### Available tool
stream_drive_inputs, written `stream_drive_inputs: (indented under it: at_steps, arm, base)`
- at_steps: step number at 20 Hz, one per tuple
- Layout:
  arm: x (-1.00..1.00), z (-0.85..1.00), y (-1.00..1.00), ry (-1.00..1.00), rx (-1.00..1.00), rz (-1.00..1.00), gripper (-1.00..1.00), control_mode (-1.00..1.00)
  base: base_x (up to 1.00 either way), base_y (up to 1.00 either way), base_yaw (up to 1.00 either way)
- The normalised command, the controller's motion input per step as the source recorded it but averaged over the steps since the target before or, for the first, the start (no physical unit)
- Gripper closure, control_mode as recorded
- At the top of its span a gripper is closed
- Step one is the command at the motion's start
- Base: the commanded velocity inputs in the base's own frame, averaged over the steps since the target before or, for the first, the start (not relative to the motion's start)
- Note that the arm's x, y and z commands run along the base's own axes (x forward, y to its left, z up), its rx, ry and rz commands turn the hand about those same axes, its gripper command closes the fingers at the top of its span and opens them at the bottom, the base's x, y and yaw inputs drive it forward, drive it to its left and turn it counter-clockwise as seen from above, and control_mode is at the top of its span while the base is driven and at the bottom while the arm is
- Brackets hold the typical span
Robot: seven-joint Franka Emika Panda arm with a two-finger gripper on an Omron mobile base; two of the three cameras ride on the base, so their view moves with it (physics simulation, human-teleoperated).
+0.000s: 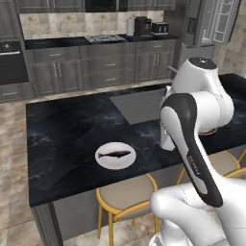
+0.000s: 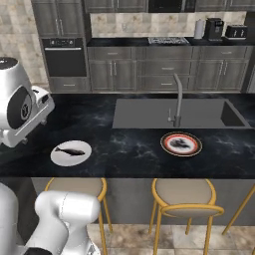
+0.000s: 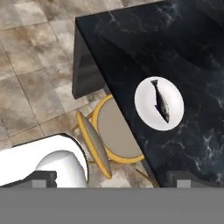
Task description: Transport the fish and broccoli to the fridge. Place the fish on the rack containing meat and place the broccoli on the rack containing the vegetable, ensuring meats and vegetables are on different racks.
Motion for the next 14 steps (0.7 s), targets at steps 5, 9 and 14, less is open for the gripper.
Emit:
stream_drive_inputs:
  at_steps: [5, 9, 14]
  arm:
    - [0.43, -0.38, 0.49, 0.09, -0.04, -0.06, -1.0, -1.0]
    - [0.32, -0.39, 0.11, 0.1, -0.03, -0.01, -1.0, -1.0]
    - [0.34, -0.47, 0.01, 0.12, -0.03, 0.0, -1.0, -1.0]
  base:
    - [0.0, 0.0, 0.0]
    - [0.0, 0.0, 0.0]
    - [0.0, 0.0, 0.0]
